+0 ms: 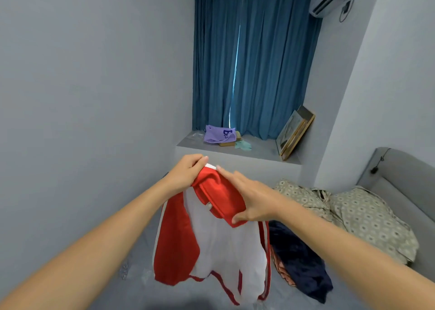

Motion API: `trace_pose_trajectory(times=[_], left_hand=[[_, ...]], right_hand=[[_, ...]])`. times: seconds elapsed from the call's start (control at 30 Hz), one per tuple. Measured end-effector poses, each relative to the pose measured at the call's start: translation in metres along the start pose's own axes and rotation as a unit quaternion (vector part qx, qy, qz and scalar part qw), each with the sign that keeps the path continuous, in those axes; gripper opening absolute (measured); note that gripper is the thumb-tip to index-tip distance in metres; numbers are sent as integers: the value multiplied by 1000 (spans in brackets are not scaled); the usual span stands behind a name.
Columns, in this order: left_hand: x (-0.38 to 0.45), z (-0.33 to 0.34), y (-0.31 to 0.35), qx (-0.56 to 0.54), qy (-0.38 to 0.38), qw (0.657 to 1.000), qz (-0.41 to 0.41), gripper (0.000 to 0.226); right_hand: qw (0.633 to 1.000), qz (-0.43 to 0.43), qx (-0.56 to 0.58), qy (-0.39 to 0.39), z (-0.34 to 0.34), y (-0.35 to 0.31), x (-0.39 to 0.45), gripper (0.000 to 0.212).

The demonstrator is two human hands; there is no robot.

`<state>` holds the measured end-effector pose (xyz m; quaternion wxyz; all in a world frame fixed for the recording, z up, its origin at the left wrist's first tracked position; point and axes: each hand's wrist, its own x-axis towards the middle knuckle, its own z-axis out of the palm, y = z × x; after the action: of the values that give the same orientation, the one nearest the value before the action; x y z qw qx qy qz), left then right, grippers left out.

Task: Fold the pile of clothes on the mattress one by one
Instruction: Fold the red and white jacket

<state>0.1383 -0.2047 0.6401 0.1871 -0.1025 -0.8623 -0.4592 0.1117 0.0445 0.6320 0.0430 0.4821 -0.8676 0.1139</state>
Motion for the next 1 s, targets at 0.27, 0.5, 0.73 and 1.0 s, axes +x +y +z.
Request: trace_pose_trajectory(times=[0.27, 0.5, 0.73, 1.0], left_hand=[[7, -13, 4, -40, -2, 999, -25, 38], [-6, -28, 6, -171, -143, 972, -76, 50], [-20, -28, -11, -57, -263, 957, -106, 62], [-19, -7, -17, -113, -111, 982, -103, 25]], right_hand=[[985, 13, 44, 166, 26, 32, -4, 65], [943, 97, 253, 195, 29, 43, 1, 24], [918, 141, 336, 156, 27, 59, -2, 15], [911, 120, 394, -31, 5, 75, -14, 87]])
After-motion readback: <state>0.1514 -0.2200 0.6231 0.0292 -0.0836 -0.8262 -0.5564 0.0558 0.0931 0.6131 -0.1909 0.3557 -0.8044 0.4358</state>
